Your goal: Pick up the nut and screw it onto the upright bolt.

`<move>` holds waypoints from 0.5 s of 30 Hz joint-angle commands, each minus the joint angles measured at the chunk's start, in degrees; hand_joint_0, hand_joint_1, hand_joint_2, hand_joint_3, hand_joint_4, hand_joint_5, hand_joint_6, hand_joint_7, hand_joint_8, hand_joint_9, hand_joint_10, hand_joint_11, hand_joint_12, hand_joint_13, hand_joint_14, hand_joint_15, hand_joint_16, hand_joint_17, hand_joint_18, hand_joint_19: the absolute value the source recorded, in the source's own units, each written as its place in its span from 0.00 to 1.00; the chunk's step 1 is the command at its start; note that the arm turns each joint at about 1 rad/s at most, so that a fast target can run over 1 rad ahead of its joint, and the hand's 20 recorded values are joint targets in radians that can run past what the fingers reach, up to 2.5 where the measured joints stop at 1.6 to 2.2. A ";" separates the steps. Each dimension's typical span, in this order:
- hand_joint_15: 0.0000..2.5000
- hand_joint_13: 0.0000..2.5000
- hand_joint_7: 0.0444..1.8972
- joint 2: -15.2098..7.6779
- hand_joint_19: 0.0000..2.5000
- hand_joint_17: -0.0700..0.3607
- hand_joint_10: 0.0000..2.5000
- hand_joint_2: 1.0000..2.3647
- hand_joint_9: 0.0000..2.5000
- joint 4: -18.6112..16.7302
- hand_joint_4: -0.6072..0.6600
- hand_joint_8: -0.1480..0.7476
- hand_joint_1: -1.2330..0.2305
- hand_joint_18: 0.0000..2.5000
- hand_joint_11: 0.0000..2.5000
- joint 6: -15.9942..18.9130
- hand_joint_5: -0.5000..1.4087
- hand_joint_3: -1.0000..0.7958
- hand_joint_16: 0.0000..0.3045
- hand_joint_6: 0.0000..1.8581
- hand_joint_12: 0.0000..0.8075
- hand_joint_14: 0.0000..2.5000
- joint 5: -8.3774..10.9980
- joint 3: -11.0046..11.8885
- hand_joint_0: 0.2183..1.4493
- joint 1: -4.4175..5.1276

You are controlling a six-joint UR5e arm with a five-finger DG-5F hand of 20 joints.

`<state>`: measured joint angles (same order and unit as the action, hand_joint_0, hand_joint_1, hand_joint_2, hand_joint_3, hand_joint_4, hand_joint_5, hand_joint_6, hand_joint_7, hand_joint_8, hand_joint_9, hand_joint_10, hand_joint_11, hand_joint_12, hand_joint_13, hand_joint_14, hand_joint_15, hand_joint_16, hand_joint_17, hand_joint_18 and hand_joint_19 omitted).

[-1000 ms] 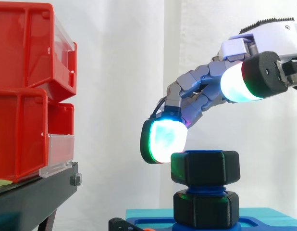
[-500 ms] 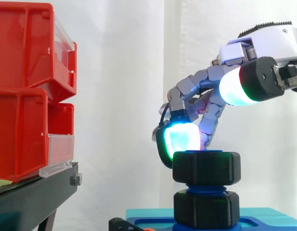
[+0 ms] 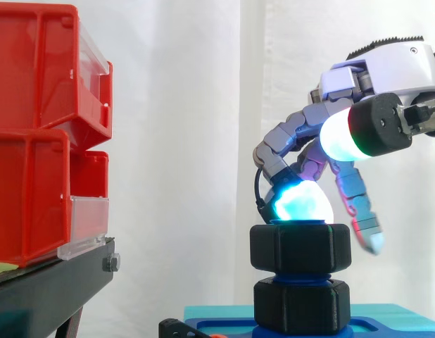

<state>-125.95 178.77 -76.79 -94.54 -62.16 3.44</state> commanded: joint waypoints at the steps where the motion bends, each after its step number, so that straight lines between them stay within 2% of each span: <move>1: 0.00 0.42 0.76 0.00 0.08 0.32 0.00 0.00 0.73 0.00 0.55 0.39 0.64 0.34 0.03 -0.03 0.32 0.28 0.10 0.27 0.31 0.00 -0.03 0.03 0.22 -0.28; 4: 0.00 0.44 0.75 0.00 0.08 0.32 0.00 0.00 0.75 0.00 0.55 0.40 0.64 0.37 0.04 -0.03 0.32 0.28 0.10 0.28 0.29 0.00 -0.29 -0.06 0.22 -0.45; 7: 0.00 0.43 0.76 0.09 0.08 0.33 0.00 0.00 0.73 0.35 0.53 0.42 0.65 0.36 0.04 -0.03 0.32 0.28 0.10 0.27 0.30 0.00 -0.29 0.03 0.21 -0.63; 9: 0.00 0.39 0.70 0.09 0.07 0.36 0.00 0.00 0.66 0.53 0.58 0.47 0.66 0.30 0.05 -0.03 0.30 0.28 0.13 0.27 0.36 0.00 -0.38 0.03 0.21 -0.80; 11: 0.00 0.36 0.64 0.09 0.07 0.38 0.00 0.00 0.61 0.53 0.61 0.47 0.66 0.28 0.05 -0.03 0.28 0.28 0.14 0.27 0.40 0.00 -0.56 0.03 0.20 -0.98; 12: 0.00 0.36 0.64 0.09 0.07 0.38 0.00 0.00 0.61 0.53 0.61 0.47 0.66 0.27 0.05 -0.03 0.27 0.28 0.14 0.27 0.41 0.00 -0.73 0.11 0.20 -1.07; 13: 0.00 0.35 0.59 0.09 0.07 0.40 0.00 0.00 0.59 0.53 0.64 0.47 0.66 0.26 0.06 -0.03 0.26 0.28 0.15 0.27 0.41 0.00 -0.73 0.11 0.20 -1.07; 15: 0.01 0.34 0.55 0.09 0.08 0.41 0.00 0.00 0.57 0.53 0.66 0.48 0.66 0.26 0.06 -0.03 0.25 0.28 0.16 0.27 0.43 0.00 -1.08 0.99 0.20 -1.42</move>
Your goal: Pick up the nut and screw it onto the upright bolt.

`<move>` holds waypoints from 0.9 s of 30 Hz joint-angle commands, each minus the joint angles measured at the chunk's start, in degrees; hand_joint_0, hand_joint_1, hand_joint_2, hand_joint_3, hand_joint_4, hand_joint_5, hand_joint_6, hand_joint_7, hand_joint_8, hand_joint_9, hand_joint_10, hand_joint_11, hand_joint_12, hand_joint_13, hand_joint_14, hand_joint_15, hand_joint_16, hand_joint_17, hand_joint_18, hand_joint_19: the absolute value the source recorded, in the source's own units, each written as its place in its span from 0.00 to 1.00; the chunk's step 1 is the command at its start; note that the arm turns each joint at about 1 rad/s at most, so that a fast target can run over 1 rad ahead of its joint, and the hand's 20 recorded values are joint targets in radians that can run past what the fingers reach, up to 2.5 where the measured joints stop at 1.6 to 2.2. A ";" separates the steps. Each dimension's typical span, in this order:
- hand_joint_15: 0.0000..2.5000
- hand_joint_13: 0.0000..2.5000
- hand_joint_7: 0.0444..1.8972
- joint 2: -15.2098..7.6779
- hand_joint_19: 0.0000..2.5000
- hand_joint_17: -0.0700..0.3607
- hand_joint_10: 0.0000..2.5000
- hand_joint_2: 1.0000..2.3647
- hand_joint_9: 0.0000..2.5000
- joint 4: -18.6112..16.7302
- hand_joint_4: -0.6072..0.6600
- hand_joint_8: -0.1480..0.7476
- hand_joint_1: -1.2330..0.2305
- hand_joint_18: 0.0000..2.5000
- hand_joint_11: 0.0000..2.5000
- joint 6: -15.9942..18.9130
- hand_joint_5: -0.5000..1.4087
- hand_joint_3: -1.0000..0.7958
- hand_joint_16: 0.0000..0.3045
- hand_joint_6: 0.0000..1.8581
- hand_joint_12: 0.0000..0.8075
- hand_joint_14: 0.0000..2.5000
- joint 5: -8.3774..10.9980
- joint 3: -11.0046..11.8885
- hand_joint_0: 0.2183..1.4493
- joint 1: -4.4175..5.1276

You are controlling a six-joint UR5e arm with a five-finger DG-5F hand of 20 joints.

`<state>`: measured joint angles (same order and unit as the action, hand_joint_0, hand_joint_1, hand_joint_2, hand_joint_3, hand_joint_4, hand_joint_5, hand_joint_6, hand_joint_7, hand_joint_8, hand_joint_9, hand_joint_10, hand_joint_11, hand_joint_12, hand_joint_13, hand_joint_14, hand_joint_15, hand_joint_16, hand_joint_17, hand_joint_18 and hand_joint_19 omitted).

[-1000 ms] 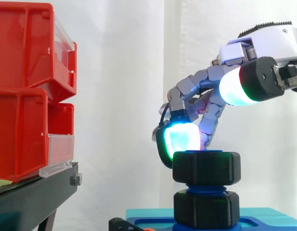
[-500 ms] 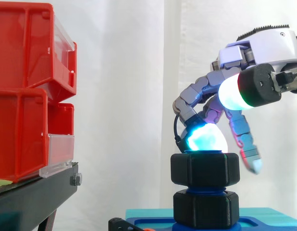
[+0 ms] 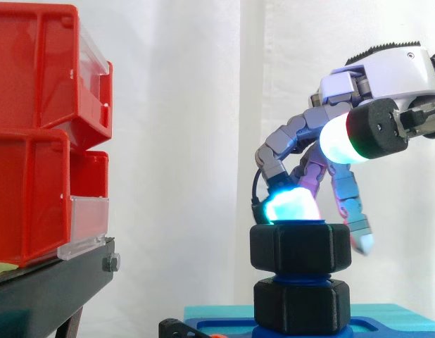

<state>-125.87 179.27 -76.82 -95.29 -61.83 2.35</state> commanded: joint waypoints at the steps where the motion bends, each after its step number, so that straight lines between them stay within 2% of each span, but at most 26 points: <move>1: 0.01 0.34 0.54 0.02 0.08 0.41 0.00 0.00 0.57 0.20 0.66 0.48 0.66 0.26 0.06 0.00 0.25 0.28 0.16 0.27 0.42 0.00 -0.68 1.62 0.20 -0.50; 3: 0.01 0.33 0.52 0.02 0.08 0.42 0.00 0.00 0.57 1.69 0.67 0.48 0.65 0.26 0.06 -0.26 0.24 0.28 0.16 0.27 0.43 0.00 -1.56 3.64 0.20 -0.94; 4: 0.01 0.33 0.49 0.02 0.08 0.42 0.00 0.00 0.56 3.63 0.68 0.49 0.65 0.25 0.06 -0.70 0.24 0.28 0.16 0.27 0.43 0.00 -2.18 5.14 0.20 -1.29; 6: 0.00 0.31 0.46 0.02 0.08 0.42 0.00 0.00 0.54 5.56 0.67 0.48 0.65 0.24 0.05 -1.32 0.23 0.28 0.16 0.27 0.44 0.00 -2.62 6.46 0.20 -1.64; 10: 0.00 0.29 0.41 0.02 0.08 0.43 0.00 0.00 0.49 6.44 0.65 0.47 0.65 0.22 0.04 -1.85 0.22 0.28 0.17 0.27 0.45 0.00 -2.62 7.16 0.19 -1.91; 12: 0.00 0.23 0.37 0.02 0.06 0.45 0.00 0.00 0.41 6.44 0.62 0.47 0.64 0.16 0.00 -1.85 0.20 0.28 0.18 0.27 0.46 0.00 -2.44 7.07 0.19 -1.91; 16: 0.00 0.14 0.33 -0.07 0.02 0.47 0.00 0.00 0.30 5.82 0.58 0.45 0.64 0.06 0.00 -1.85 0.19 0.28 0.19 0.27 0.49 0.00 -2.35 5.75 0.18 -1.29; 18: 0.00 0.10 0.32 -0.07 0.00 0.47 0.00 0.00 0.25 3.80 0.57 0.45 0.64 0.00 0.00 -1.76 0.18 0.28 0.20 0.27 0.50 0.00 -2.18 4.35 0.17 -0.85; 23: 0.00 0.01 0.31 -0.07 0.00 0.49 0.00 0.00 0.17 -2.18 0.55 0.43 0.66 0.00 0.00 -0.88 0.18 0.28 0.21 0.27 0.49 0.00 -1.91 0.66 0.17 0.64; 25: 0.00 0.00 0.31 -0.07 0.00 0.50 0.00 0.00 0.15 -4.55 0.55 0.43 0.66 0.00 0.00 -0.18 0.18 0.28 0.21 0.27 0.50 0.00 -1.83 -0.66 0.17 1.17; 26: 0.00 0.00 0.31 -0.07 0.00 0.50 0.00 0.00 0.15 -7.10 0.54 0.43 0.67 0.00 0.00 0.61 0.18 0.28 0.21 0.27 0.49 0.00 -1.56 -1.89 0.17 1.96; 27: 0.00 0.00 0.31 -0.07 0.00 0.50 0.00 0.00 0.15 -7.45 0.54 0.43 0.67 0.00 0.00 0.70 0.18 0.28 0.21 0.27 0.49 0.00 -1.56 -2.16 0.17 2.22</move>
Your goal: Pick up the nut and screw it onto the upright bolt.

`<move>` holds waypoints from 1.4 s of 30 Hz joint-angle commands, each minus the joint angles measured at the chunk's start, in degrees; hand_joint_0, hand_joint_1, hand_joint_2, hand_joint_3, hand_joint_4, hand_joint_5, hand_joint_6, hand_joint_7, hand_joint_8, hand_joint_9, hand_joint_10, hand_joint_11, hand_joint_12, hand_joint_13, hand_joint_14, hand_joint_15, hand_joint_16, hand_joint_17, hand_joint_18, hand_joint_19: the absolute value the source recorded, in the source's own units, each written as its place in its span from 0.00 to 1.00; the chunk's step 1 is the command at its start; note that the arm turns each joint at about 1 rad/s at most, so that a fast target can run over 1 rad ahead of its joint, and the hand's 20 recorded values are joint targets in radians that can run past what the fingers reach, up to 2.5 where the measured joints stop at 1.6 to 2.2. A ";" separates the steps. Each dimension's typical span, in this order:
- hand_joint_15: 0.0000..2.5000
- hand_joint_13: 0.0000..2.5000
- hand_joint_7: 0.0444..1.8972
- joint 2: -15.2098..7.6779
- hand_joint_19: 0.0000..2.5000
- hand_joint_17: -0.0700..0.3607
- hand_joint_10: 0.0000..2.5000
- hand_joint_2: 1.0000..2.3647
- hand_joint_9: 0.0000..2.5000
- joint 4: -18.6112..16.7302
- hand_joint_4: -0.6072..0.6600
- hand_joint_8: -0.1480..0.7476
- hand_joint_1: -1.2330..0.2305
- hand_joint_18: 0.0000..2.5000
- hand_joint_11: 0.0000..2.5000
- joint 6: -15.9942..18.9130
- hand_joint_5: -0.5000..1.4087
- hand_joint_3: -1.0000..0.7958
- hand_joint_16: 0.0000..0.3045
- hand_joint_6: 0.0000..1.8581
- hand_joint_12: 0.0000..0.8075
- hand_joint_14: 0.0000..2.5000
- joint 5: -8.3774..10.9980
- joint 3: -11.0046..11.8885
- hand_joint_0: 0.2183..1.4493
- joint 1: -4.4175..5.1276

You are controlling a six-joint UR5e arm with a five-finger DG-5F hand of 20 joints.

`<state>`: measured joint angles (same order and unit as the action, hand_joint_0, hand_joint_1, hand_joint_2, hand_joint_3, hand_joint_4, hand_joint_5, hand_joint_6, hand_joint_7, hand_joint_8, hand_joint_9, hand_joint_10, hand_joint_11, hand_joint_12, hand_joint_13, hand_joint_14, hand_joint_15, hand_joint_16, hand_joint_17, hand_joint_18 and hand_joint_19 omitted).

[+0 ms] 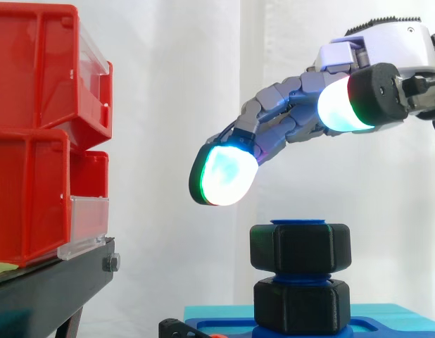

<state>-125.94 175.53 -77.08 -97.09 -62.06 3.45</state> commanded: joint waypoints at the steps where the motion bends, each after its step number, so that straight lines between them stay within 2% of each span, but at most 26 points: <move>1: 0.00 0.00 0.30 0.00 0.00 0.50 0.00 0.00 0.14 -3.70 0.54 0.43 0.67 0.00 0.00 0.97 0.18 0.28 0.21 0.27 0.50 0.00 0.24 -2.01 0.17 1.29; 5: 0.00 0.00 0.31 0.00 0.00 0.50 0.00 0.00 0.13 -3.70 0.54 0.43 0.67 0.00 0.00 1.06 0.18 0.28 0.21 0.27 0.50 0.00 0.41 -2.10 0.17 2.08; 10: 0.00 0.00 0.31 0.00 0.00 0.50 0.00 0.00 0.13 -3.61 0.55 0.43 0.67 0.00 0.00 1.06 0.18 0.28 0.21 0.27 0.50 0.00 0.41 -2.71 0.17 2.61; 28: 0.00 0.00 0.35 0.00 0.00 0.50 0.00 0.00 0.15 -3.61 0.57 0.45 0.67 0.00 0.00 1.06 0.19 0.28 0.21 0.27 0.50 0.00 0.41 -3.15 0.17 2.08; 42: 0.00 0.10 0.44 0.00 0.00 0.43 0.00 0.00 0.26 -3.61 0.61 0.46 0.66 0.00 0.00 0.97 0.23 0.28 0.17 0.27 0.49 0.00 0.24 -3.15 0.19 1.82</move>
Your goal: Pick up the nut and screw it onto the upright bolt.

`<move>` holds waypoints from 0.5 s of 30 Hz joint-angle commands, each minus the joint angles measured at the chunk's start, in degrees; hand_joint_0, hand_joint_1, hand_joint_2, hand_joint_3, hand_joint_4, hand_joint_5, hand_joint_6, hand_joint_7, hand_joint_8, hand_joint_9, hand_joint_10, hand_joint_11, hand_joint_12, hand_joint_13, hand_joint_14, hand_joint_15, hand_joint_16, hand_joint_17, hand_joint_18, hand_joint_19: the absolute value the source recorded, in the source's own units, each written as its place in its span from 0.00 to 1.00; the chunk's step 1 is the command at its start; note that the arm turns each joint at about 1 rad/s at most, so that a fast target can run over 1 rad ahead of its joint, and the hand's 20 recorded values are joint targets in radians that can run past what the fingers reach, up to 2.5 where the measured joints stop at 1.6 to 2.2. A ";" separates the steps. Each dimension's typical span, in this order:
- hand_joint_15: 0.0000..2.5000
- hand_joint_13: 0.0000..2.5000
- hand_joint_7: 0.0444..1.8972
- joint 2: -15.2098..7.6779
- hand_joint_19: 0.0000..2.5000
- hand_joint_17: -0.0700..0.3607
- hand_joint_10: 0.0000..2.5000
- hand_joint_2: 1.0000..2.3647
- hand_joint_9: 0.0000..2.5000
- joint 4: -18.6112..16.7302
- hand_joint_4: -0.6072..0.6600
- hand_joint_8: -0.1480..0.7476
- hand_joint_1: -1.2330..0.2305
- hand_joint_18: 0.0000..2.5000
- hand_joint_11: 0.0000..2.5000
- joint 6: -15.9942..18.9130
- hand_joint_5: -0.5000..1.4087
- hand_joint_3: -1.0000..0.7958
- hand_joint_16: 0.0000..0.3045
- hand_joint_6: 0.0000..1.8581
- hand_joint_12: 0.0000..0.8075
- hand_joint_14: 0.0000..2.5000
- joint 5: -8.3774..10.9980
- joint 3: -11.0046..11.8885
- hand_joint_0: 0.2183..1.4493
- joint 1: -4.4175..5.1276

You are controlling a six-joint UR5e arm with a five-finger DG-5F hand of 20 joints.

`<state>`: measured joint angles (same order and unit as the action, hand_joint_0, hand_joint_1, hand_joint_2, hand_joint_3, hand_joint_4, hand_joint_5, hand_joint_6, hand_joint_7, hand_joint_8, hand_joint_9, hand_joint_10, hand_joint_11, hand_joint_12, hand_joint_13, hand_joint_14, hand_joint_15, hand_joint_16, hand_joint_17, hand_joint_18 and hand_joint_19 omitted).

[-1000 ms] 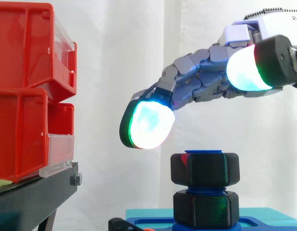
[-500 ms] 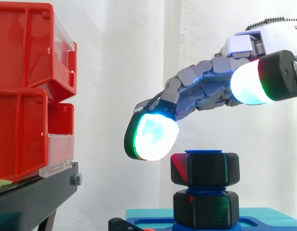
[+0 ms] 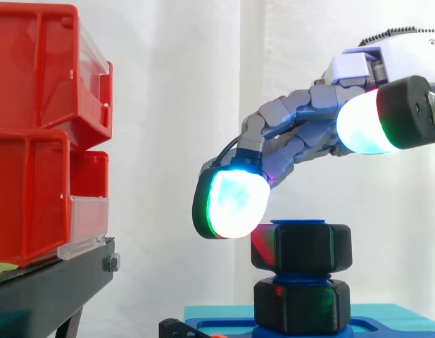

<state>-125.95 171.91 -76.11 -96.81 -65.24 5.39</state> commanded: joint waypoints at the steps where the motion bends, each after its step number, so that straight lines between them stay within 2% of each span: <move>1: 0.00 0.10 0.45 0.00 0.00 0.42 0.00 0.00 0.26 0.01 0.62 0.46 0.66 0.00 0.00 0.00 0.23 0.28 0.16 0.27 0.48 0.00 -0.14 0.02 0.19 -0.21; 9: 0.00 0.17 0.54 0.00 0.00 0.38 0.00 0.00 0.34 -0.17 0.64 0.46 0.66 0.03 0.00 -0.09 0.26 0.28 0.14 0.27 0.45 0.00 -0.93 -0.07 0.20 -1.09; 12: 0.00 0.20 0.59 0.00 0.00 0.36 0.00 0.00 0.40 0.10 0.66 0.45 0.67 0.07 0.00 -0.35 0.28 0.28 0.13 0.27 0.42 0.00 -1.37 0.02 0.21 -1.70; 13: 0.00 0.22 0.62 0.00 0.00 0.36 0.00 0.00 0.44 0.10 0.66 0.44 0.66 0.09 0.00 -0.35 0.29 0.28 0.12 0.27 0.41 0.00 -1.37 0.02 0.21 -1.70; 14: 0.00 0.24 0.65 0.00 0.00 0.35 0.00 0.00 0.47 0.18 0.65 0.44 0.66 0.12 0.00 -0.44 0.29 0.28 0.12 0.27 0.39 0.00 -1.72 0.02 0.22 -2.23; 15: 0.00 0.26 0.68 0.00 0.00 0.34 0.00 0.00 0.49 0.18 0.64 0.43 0.66 0.13 0.00 -0.53 0.30 0.28 0.11 0.27 0.38 0.00 -1.81 0.02 0.22 -2.32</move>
<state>-125.95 171.98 -76.47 -98.23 -65.24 3.59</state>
